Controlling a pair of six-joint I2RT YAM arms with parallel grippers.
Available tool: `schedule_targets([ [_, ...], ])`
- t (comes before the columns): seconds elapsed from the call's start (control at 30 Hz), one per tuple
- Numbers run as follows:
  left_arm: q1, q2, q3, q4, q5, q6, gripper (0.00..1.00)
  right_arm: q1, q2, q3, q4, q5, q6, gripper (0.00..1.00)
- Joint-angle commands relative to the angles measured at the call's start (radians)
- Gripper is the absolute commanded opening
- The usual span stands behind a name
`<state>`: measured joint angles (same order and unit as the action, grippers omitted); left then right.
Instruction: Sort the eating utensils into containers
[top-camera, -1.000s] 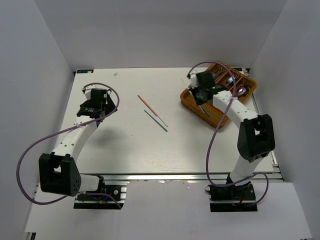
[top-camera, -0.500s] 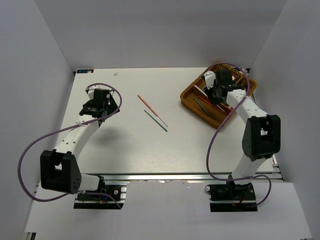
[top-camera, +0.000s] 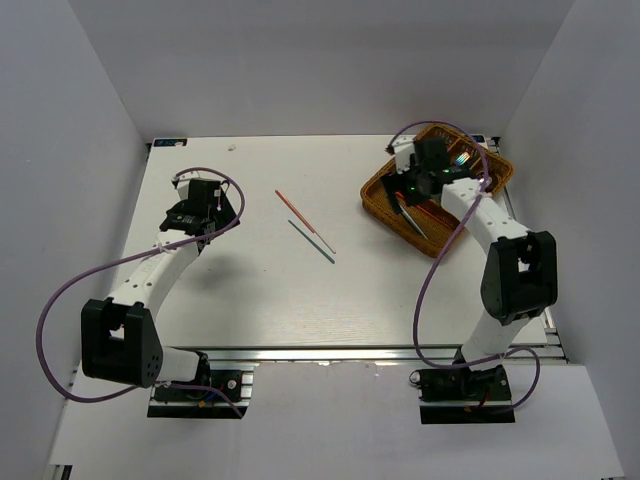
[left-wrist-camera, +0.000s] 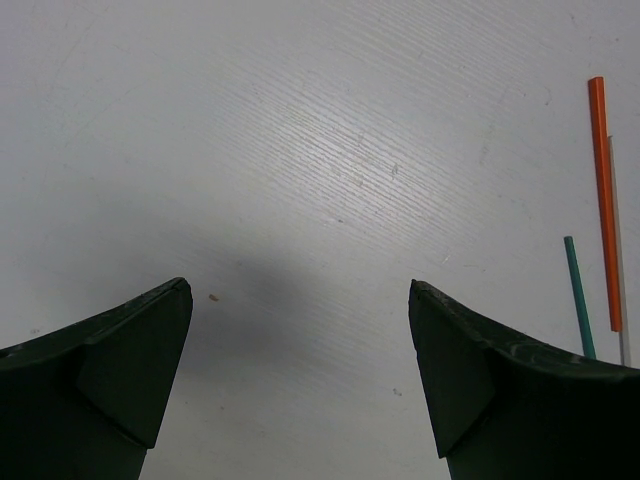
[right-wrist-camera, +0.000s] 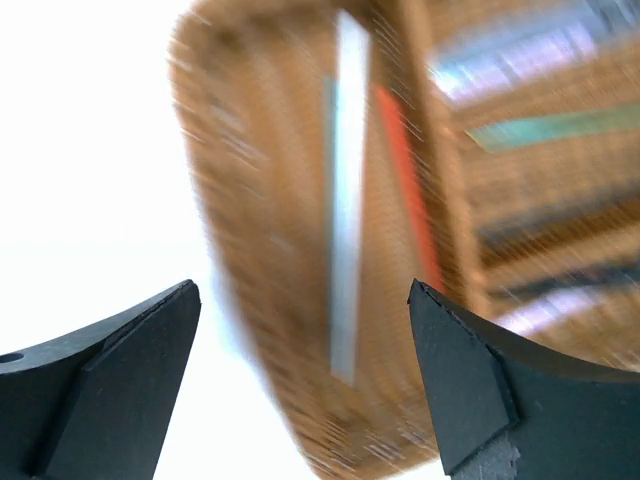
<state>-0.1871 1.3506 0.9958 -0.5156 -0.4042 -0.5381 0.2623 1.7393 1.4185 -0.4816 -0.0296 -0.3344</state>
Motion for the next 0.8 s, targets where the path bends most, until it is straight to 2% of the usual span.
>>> schedule_targets([
  [0.0, -0.003, -0.024, 0.001, 0.003, -0.028, 0.009, 0.98, 0.197, -0.05, 0.017, 0.122, -0.052, 0.174, 0.89],
  [0.07, -0.005, -0.024, 0.003, -0.001, -0.036, 0.009, 0.98, 0.277, -0.002, 0.035, 0.13, -0.039, 0.227, 0.89],
  [0.1, -0.005, -0.024, 0.003, -0.004, -0.038, 0.009, 0.98, 0.355, 0.023, 0.048, 0.132, -0.005, 0.253, 0.89],
  [0.13, -0.003, -0.024, 0.004, -0.006, -0.045, 0.007, 0.98, 0.392, 0.079, 0.065, 0.127, 0.067, 0.303, 0.86],
  [0.17, -0.003, -0.025, 0.004, -0.006, -0.045, 0.007, 0.98, 0.422, 0.11, 0.11, 0.115, 0.074, 0.308, 0.84],
  [0.2, -0.003, -0.025, 0.004, -0.008, -0.045, 0.007, 0.98, 0.469, 0.143, 0.138, 0.101, 0.094, 0.323, 0.8],
  [0.23, -0.005, -0.027, 0.004, -0.006, -0.045, 0.009, 0.98, 0.488, 0.202, 0.169, 0.072, 0.088, 0.351, 0.7],
  [0.3, -0.003, -0.025, 0.003, -0.006, -0.044, 0.009, 0.98, 0.518, 0.259, 0.251, 0.052, 0.068, 0.354, 0.61],
  [0.33, -0.003, -0.027, 0.004, -0.006, -0.042, 0.009, 0.98, 0.526, 0.311, 0.278, 0.026, 0.056, 0.341, 0.49],
  [0.5, -0.005, -0.03, 0.003, -0.004, -0.031, 0.017, 0.98, 0.542, 0.437, 0.424, -0.069, 0.083, 0.299, 0.47],
  [0.77, -0.003, -0.022, 0.006, -0.001, -0.019, 0.021, 0.98, 0.543, 0.46, 0.398, -0.061, 0.094, 0.276, 0.44],
])
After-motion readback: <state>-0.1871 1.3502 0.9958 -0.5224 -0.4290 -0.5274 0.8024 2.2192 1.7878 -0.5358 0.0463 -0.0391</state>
